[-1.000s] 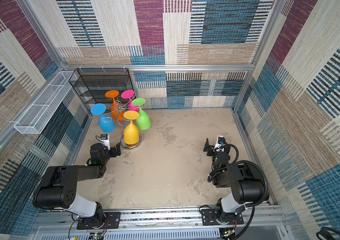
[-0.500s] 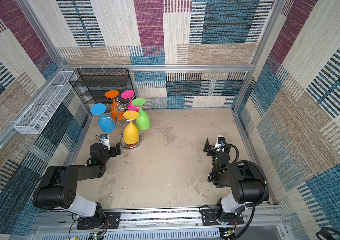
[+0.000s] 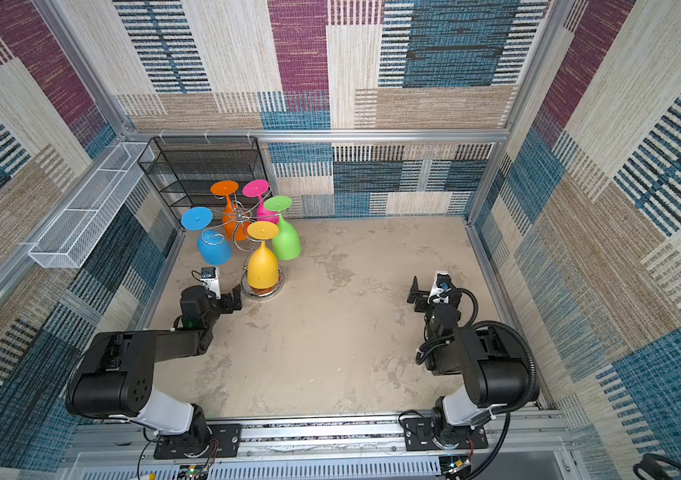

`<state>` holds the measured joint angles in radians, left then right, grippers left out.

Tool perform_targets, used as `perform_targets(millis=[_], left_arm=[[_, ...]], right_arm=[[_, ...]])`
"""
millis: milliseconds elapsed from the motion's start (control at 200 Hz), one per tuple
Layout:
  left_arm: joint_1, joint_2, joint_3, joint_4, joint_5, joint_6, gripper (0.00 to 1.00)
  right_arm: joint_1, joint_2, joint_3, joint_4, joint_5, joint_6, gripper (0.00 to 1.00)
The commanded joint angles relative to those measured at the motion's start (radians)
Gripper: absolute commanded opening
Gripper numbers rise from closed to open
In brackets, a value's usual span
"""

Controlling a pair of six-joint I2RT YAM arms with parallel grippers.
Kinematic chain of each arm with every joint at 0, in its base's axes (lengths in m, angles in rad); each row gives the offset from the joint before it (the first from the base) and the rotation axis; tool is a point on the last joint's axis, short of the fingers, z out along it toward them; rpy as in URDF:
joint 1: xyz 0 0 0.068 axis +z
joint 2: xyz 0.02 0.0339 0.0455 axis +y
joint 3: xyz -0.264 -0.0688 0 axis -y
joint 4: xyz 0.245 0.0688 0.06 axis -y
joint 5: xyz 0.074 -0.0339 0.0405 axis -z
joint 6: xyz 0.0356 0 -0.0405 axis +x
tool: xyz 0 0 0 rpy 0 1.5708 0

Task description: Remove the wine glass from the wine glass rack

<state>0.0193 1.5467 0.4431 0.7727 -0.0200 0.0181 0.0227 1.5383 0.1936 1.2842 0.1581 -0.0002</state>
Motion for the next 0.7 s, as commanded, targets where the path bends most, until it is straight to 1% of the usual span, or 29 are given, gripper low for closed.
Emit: perform_targets(millis=[0, 496, 696], left_arm=[[0.001, 0.002, 0.006, 0.007, 0.006, -0.008, 0.99], [0.0, -0.006, -0.002, 0.019, 0.005, -0.005, 0.99], [-0.003, -0.018, -0.032, 0.057, 0.03, 0.007, 0.98]], right_arm=[[0.001, -0.002, -0.001, 0.034, 0.001, 0.003, 1.0], [0.006, -0.005, -0.01, 0.05, 0.011, -0.001, 1.0], [0.018, -0.018, -0.064, 0.141, 0.012, -0.016, 1.0]])
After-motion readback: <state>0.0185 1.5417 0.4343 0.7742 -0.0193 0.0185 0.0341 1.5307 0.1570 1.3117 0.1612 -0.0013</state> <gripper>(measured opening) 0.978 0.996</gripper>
